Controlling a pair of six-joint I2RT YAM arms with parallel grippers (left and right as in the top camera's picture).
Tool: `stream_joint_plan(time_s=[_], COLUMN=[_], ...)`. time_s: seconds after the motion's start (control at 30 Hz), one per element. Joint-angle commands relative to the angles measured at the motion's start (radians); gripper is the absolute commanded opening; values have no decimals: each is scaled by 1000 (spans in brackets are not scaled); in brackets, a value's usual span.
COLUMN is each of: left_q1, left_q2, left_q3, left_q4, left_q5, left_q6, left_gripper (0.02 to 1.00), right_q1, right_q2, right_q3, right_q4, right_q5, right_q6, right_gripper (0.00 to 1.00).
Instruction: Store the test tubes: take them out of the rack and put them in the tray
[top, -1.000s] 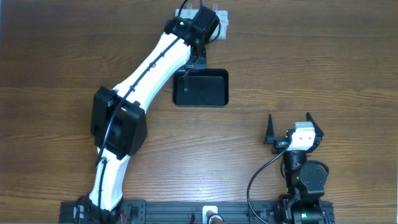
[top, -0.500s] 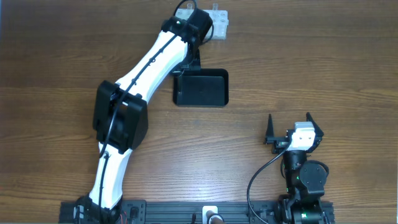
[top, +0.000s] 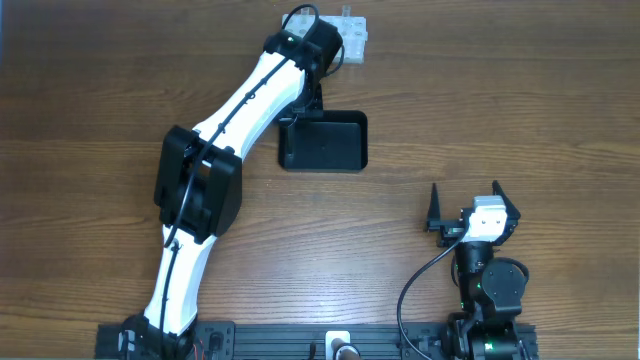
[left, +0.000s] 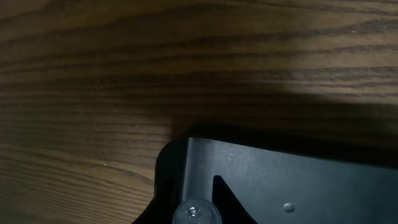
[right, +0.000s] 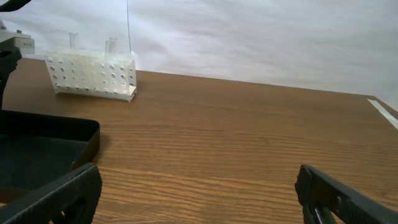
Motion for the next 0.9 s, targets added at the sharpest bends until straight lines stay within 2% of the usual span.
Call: stream_joint_plan(time_s=[0.03,0.1,0.13,0.17,0.23,0.67,0.73,0.8,0.9], left_q1=[3,3,3,3,3,41,55,66,69], left_q2=[39,39,39,39,39,-57,-86,-95,-94], left_q3=[7,7,7,7,7,44,71,119,153], left_q4=[6,11,14,16,21,80,114,159,285], left_q5=[35,37,37,37,37,35,4,-63,-142], left_q6=[-11,-11,-11,-11,-11,-10,-10,-10,70], left_gripper=[80,95,143,242,312,318,318,332,435], right_q1=[-7,-7,-7,-7,-7,-7,-7,-7,-7], right_q2=[-6,-6,-6,-6,-6,-6,-6,-6,-6], right_q3=[-6,-6,-6,-6,-6,-6,-6,-6,-6], right_q4=[-3,-3,-3,-3,-3,-3,-3,-3,-3], right_q5=[12,12,12,12,12,12,12,12,12], right_q6=[10,10,10,10,10,10,10,10,10], right_gripper=[991,993,991,991,991,991,991,991,993])
